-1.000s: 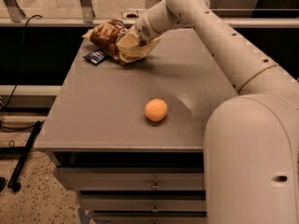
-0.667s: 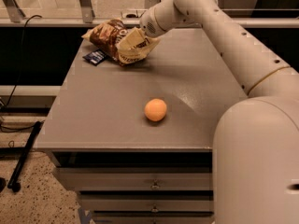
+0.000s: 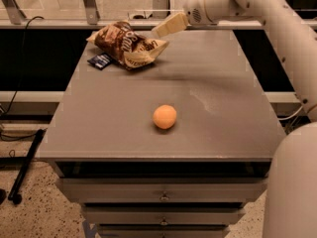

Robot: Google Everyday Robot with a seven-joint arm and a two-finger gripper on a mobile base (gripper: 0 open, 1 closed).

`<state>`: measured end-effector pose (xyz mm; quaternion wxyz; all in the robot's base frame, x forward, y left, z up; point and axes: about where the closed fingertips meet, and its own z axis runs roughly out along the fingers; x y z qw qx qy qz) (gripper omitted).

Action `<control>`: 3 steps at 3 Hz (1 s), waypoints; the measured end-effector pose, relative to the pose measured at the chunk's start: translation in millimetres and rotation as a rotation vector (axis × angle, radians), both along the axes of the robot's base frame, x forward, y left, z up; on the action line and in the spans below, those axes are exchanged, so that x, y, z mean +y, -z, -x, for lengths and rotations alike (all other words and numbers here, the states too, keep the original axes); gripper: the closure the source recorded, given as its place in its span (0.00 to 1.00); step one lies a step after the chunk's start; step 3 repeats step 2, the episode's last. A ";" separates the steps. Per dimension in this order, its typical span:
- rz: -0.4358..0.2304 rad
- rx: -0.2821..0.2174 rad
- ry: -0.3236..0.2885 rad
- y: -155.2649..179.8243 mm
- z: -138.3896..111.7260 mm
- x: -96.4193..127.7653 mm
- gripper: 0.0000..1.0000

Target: Move brown chip bag near rxbar blueberry

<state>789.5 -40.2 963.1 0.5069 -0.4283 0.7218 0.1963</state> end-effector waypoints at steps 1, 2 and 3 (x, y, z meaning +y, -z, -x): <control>-0.056 -0.038 0.044 -19.5 16.8 -68.0 0.00; -0.059 -0.040 0.066 -19.6 20.1 -86.5 0.00; -0.059 -0.040 0.066 -19.6 20.1 -86.5 0.00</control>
Offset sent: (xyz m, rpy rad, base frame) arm -0.0147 -0.0590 0.0175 0.0506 -0.0341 -0.0375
